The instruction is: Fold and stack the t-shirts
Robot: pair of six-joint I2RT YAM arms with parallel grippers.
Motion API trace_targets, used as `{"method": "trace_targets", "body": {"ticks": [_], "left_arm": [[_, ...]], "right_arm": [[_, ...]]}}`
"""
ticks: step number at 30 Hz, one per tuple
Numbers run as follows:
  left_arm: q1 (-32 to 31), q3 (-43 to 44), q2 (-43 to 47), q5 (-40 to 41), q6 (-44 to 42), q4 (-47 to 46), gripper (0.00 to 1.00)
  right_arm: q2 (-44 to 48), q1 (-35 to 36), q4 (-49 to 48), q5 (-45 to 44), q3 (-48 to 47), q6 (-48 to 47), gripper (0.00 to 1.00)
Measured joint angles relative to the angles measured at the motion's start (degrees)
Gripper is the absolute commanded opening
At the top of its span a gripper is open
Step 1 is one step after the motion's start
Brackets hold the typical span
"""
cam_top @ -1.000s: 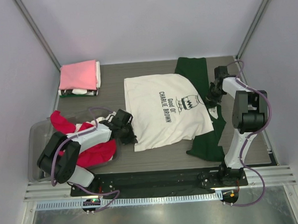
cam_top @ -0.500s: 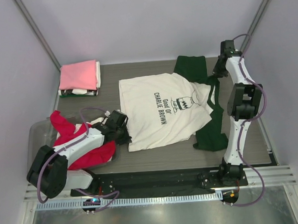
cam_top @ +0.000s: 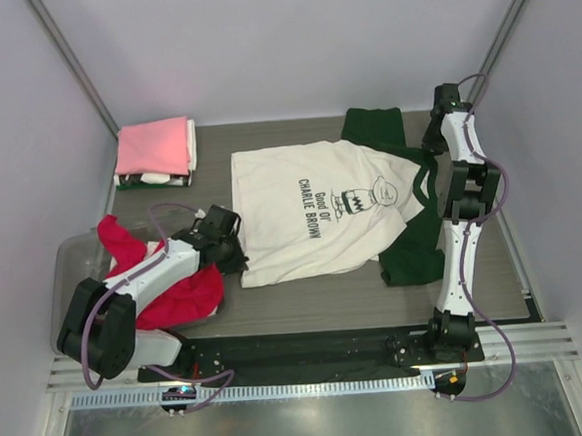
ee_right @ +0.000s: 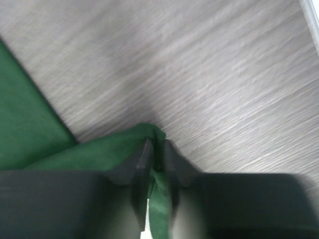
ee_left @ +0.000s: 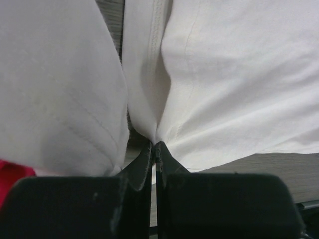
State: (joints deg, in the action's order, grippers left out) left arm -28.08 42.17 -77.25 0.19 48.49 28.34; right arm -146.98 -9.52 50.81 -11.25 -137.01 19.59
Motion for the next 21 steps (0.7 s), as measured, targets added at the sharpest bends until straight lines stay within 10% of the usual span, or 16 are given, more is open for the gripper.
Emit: {"method": "trace_targets", "body": {"ticks": [1,2,4,9,21], "left_arm": [[0.24,0.02,0.24,0.24,-0.09,0.35,0.08],[0.24,0.02,0.72,0.26,-0.26,0.66,0.22],[0.22,0.09,1.95,0.02,-0.44,1.18,0.55],[0.02,2.51,5.75,-2.08,0.72,1.18,0.99],[-10.1,1.31,11.65,2.38,3.76,5.09,1.0]], "right_arm": [[0.02,-0.02,0.28,-0.07,-0.74,0.15,0.65],[0.07,-0.11,0.22,0.0,-1.33,0.48,0.76],[0.52,-0.39,0.28,0.46,-1.38,0.59,0.83],[10.1,-0.61,0.48,1.6,11.69,2.62,0.84],[66.27,4.07,-1.16,4.07,71.91,14.84,0.84]]}}
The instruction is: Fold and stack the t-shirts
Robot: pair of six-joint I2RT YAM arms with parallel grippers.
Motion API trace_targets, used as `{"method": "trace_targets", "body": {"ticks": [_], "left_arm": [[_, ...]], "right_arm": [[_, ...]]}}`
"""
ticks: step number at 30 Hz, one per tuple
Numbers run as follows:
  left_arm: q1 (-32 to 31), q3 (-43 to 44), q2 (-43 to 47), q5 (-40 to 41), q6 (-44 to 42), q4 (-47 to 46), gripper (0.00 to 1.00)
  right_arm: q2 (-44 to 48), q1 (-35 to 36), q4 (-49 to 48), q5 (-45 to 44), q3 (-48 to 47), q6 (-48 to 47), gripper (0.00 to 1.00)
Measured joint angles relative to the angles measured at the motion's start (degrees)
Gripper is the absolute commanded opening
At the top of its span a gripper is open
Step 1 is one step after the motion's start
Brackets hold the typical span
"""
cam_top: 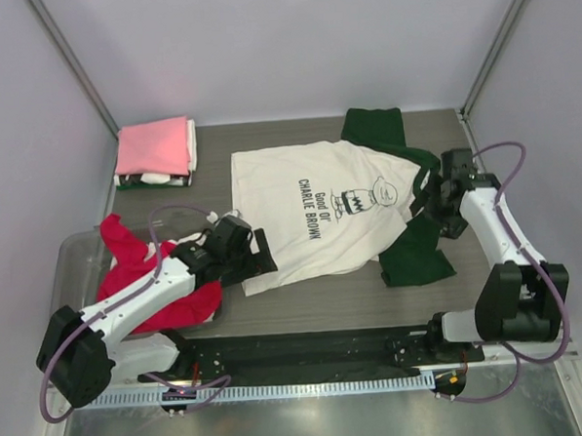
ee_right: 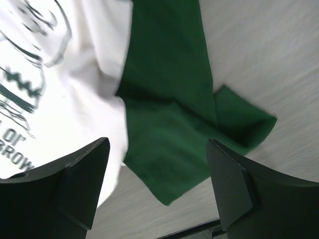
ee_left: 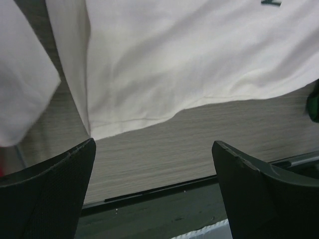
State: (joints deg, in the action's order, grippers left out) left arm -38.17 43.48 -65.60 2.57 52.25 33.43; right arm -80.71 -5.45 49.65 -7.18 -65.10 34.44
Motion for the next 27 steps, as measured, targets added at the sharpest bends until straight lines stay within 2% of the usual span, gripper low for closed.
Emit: {"method": "trace_targets", "body": {"ticks": [5,12,15,16,19,20,23,25,26,27], "left_arm": [[-6.19,-0.94,-3.76,1.03,3.78,-1.57,1.0],[-7.19,0.0,-12.92,1.68,4.83,-6.29,1.0],[-7.19,0.0,-14.71,1.73,4.94,-7.19,1.0],[-7.19,-0.28,-14.64,1.9,5.11,-7.76,1.0],[-7.19,-1.9,-14.56,2.4,5.97,-9.68,0.99],[-7.19,-2.49,-14.51,2.56,6.14,-10.32,0.97],[-7.17,-3.23,-14.12,3.21,6.34,-11.39,0.84],[-6.84,-3.45,-14.19,3.48,6.29,-11.87,0.81],[-6.67,-3.5,-14.32,3.45,6.21,-12.04,0.84],[-6.4,-3.5,-14.43,3.43,6.21,-12.22,0.93]], "right_arm": [[8.48,0.46,-1.11,1.57,16.2,3.93,0.81],[6.97,0.39,-5.01,6.62,22.97,5.81,0.6],[6.4,0.39,-7.82,8.31,24.92,6.21,0.46],[6.4,0.39,-8.63,8.61,25.68,6.14,0.32],[5.22,0.39,-10.1,9.11,26.95,5.97,0.06],[4.5,0.39,-10.58,9.22,27.06,5.81,0.05],[3.82,0.39,-11.3,9.38,26.97,5.86,0.05],[3.34,0.39,-11.15,9.01,26.27,5.7,0.09],[2.67,0.39,-10.93,8.44,25.29,5.42,0.18],[2.08,0.39,-10.75,7.91,24.15,5.14,0.31]]}}
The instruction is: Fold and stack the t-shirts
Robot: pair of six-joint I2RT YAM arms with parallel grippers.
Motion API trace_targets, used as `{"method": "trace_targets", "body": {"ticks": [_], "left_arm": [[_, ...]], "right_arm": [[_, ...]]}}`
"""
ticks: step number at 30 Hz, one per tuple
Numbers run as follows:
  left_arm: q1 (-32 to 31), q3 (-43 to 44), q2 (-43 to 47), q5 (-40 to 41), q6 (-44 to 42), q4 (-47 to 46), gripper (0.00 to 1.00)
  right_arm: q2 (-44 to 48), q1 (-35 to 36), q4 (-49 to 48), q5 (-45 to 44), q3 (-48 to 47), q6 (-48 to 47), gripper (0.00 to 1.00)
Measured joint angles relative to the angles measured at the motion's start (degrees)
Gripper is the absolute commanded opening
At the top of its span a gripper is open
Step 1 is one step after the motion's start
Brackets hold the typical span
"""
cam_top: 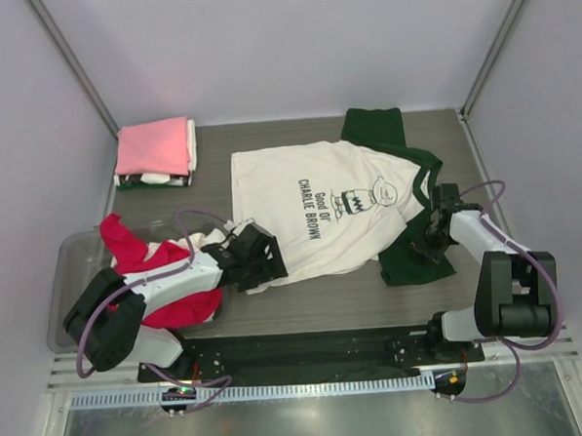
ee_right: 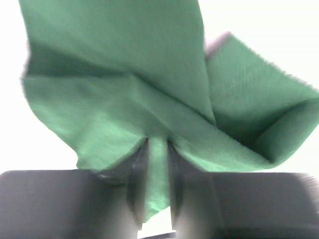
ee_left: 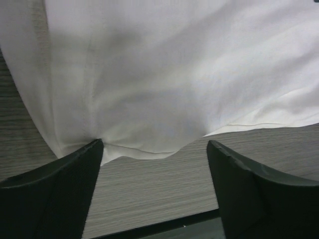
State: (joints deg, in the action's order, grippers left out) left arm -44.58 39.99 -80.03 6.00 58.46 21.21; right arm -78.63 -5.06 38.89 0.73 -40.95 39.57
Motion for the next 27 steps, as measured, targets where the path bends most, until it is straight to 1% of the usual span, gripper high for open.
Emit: {"method": "trace_targets", "body": {"ticks": [1,2,3,4,5,12,15,19,23,26,27], "left_arm": [[0.13,0.02,0.0,-0.11,0.04,-0.17,0.96],[0.17,0.13,0.09,-0.17,0.15,-0.46,0.97],[0.2,0.11,0.24,-0.09,0.26,-0.59,0.98],[0.2,-0.07,0.52,0.02,0.31,-0.59,0.98],[0.22,-0.5,1.16,0.28,0.37,-0.66,0.99],[-0.09,-4.04,12.35,1.55,0.94,2.75,1.0],[-0.09,-5.95,16.26,2.47,2.93,2.95,1.0],[-0.33,-8.33,16.26,2.84,4.22,1.01,1.0],[-1.07,-9.7,13.33,2.84,4.22,-4.2,0.97],[-1.14,-10.32,10.84,2.84,4.17,-7.21,0.9],[-1.18,-10.34,9.73,2.89,4.39,-8.02,0.85]], "right_arm": [[-0.2,0.0,0.15,-0.68,-1.14,-0.33,0.4],[0.0,0.0,0.17,-1.42,-2.14,-0.61,0.52],[0.7,0.0,0.22,-2.16,-3.02,-0.83,0.68],[1.55,0.0,0.22,-2.89,-3.58,-0.76,0.72],[2.89,0.0,0.31,-3.85,-3.98,-1.2,0.73],[14.93,0.0,5.33,-11.45,-4.52,-1.01,0.74],[18.1,-0.04,6.12,-12.22,-3.39,0.76,0.72],[17.31,-0.04,5.66,-10.95,0.94,2.97,0.68],[16.37,-0.04,4.85,-8.81,6.88,4.7,0.66],[14.67,-0.04,3.41,-7.56,8.76,5.38,0.6],[13.9,-0.04,2.64,-7.13,9.09,5.53,0.56]]}}
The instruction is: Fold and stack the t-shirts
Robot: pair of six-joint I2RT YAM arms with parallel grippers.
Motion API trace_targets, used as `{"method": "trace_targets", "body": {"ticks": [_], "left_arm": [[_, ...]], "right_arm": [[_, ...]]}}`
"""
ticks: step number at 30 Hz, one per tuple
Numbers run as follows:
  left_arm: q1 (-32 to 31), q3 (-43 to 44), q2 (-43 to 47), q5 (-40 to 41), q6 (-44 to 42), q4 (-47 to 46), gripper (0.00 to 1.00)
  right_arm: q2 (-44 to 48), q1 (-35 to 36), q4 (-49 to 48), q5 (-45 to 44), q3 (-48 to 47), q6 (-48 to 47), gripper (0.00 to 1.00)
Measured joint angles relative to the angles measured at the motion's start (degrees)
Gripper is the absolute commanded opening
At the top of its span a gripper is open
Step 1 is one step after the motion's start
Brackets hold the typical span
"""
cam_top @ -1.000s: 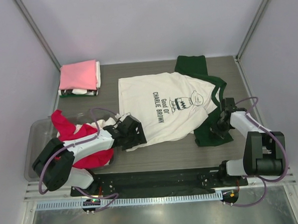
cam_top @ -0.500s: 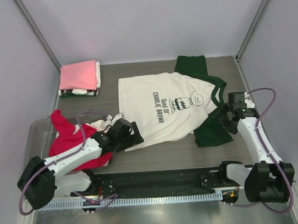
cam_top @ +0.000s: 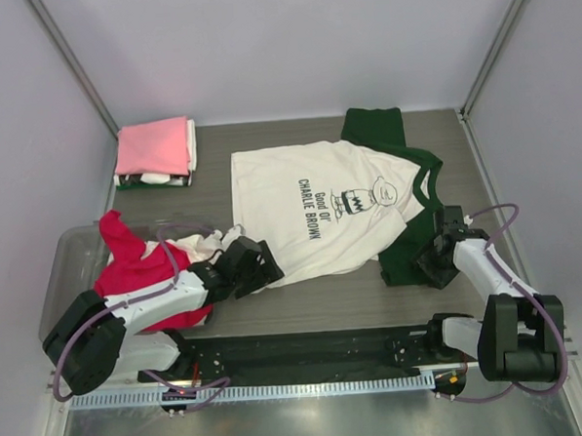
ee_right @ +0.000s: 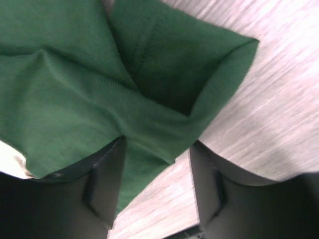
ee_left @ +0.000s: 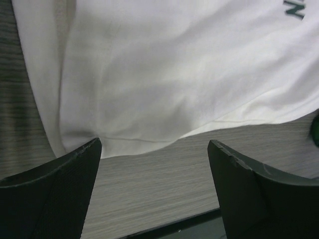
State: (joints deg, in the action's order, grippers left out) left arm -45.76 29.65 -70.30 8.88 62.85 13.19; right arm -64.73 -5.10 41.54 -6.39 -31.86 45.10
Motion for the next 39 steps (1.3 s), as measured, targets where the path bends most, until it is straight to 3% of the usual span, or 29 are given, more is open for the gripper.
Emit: {"method": "trace_targets", "body": {"ticks": [2,5,6,8,9,13,16,23,28,39], "left_arm": [[0.5,0.09,-1.38,0.0,1.03,-1.01,0.81],[0.85,0.07,-2.73,0.26,2.05,-2.16,0.64],[1.07,0.07,-3.26,0.31,2.67,-2.47,0.47],[1.29,-0.11,-4.94,0.66,3.39,-3.78,0.27],[1.49,-0.07,-5.51,0.55,3.26,-4.55,0.01],[1.73,1.9,-7.13,0.09,2.34,-3.52,0.0],[1.68,3.23,-5.55,0.68,1.05,2.64,0.0],[1.64,10.67,5.57,3.69,-1.46,18.62,0.0],[1.64,11.85,9.6,3.85,-1.77,21.73,0.0],[1.62,4.57,12.41,-0.66,0.02,23.12,0.0]], "right_arm": [[-1.33,0.0,-1.22,0.59,0.39,0.09,0.52],[-1.68,-0.02,-2.97,1.2,0.68,-0.24,0.18],[-2.01,-0.04,-3.56,1.44,0.68,-0.28,0.03],[-2.75,-0.07,-4.9,2.03,0.55,-0.28,0.01],[-2.95,-0.07,-5.16,2.19,0.31,-0.15,0.01],[-3.41,-0.07,-3.5,1.6,-2.23,-0.57,0.01],[-2.73,-0.07,2.05,-0.7,-9.7,-1.49,0.01],[3.63,-1.05,9.62,-4.66,-27.15,-3.17,0.01],[7.76,-1.68,14.05,-5.03,-26.21,-3.43,0.01],[14.49,-1.77,18.69,-1.9,-15.96,-3.85,0.01]]}}
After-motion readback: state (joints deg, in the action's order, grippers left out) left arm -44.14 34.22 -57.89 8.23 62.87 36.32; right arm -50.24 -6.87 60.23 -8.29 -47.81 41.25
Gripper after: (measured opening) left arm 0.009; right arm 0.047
